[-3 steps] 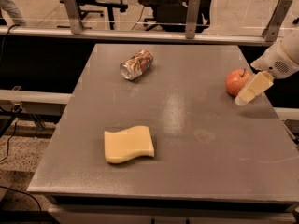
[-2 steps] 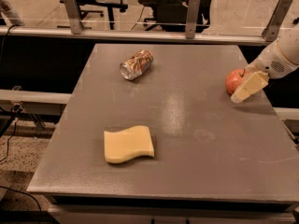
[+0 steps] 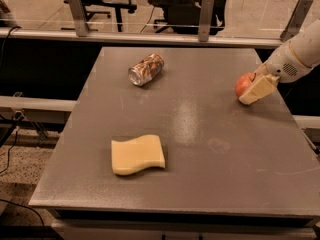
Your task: Move apple near sponge
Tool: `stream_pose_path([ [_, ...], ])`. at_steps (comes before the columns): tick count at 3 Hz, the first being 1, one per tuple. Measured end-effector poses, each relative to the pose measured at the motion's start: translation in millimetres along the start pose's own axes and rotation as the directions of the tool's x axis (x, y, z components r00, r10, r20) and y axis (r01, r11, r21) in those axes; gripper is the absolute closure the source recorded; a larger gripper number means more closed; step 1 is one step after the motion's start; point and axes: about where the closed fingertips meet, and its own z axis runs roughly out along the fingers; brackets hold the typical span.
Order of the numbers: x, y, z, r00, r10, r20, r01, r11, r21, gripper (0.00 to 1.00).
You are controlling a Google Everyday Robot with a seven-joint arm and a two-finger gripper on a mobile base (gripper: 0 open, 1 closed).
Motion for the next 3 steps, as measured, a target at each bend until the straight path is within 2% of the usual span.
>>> stream_pose_path([
  [1,-24.7,28.4,0.9,0.998,-0.048,0.035,0.05,0.9975,-0.05,0.95],
  [2,-48.4,72.1,7.0,0.992,-0.101,0.074,0.111,0.9847,-0.135,1.0],
  [3,-66.3,112.4,11.6,0.983,-0.152,0.105,0.172,0.9621,-0.212,1.0],
])
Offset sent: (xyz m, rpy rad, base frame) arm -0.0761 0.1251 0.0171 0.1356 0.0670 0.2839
